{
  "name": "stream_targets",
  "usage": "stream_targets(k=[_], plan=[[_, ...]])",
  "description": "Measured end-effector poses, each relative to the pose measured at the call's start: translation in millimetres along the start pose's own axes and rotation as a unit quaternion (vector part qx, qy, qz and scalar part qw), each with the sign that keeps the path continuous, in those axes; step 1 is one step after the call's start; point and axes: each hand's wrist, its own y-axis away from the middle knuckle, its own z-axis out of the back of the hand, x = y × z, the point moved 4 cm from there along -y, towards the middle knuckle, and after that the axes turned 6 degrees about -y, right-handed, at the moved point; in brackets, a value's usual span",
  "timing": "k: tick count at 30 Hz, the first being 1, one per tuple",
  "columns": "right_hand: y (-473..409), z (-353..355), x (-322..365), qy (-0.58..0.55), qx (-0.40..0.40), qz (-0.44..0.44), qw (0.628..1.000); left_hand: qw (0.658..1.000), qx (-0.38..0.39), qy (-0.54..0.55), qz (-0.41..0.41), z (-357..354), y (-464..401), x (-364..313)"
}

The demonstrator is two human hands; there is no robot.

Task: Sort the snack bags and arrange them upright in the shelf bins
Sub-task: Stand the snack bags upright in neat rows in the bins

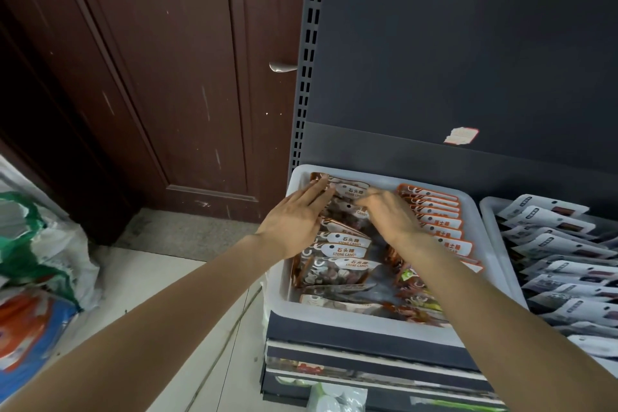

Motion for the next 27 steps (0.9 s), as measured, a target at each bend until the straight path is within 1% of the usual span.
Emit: stream_targets(k=[1,3,7,9,10,11,13,16,19,22,24,27], plan=[[-1,-5,3,-0.009,0.014,0.003,1.0,1.0,0.004,-0.006,-0.007,-2,1,0],[-6,-12,7,-0.033,0.015,0.002,0.999,0.999,0.021,-0.024,-0.016,-6,-2,0],[-10,-9,2,-0.071,-0.049,-0.002,0.996,0.995,0.091,-0.026,-0.003,-9,-13,-1],[-6,-8,-5,-0.09,-0.081,-0.049,0.991,0.994,0.1,-0.031,0.007,-10,-16,2],[-5,-10,-9,-0.115,-0.084,-0.082,0.986,0.994,0.099,-0.032,0.016,-11,-16,5],[-5,-12,-12,-0.149,-0.071,-0.109,0.98,0.994,0.098,-0.031,0.025,-12,-15,8],[-6,-20,-15,-0.215,-0.033,-0.135,0.967,0.994,0.101,-0.028,0.039,-14,-15,13],[-8,-25,-13,-0.287,-0.011,-0.148,0.946,0.993,0.105,0.002,0.046,-15,-16,16],[-15,-25,-12,-0.314,0.019,-0.157,0.936,0.993,0.107,0.029,0.047,-16,-12,15],[-16,-27,-11,-0.389,0.041,-0.153,0.908,0.993,0.096,0.043,0.049,-16,-9,16],[-15,-32,-9,-0.403,0.066,-0.149,0.9,0.994,0.093,0.025,0.051,-17,-13,16],[-8,-29,-4,-0.431,0.068,-0.157,0.886,0.993,0.08,-0.066,0.063,-18,-22,20]])
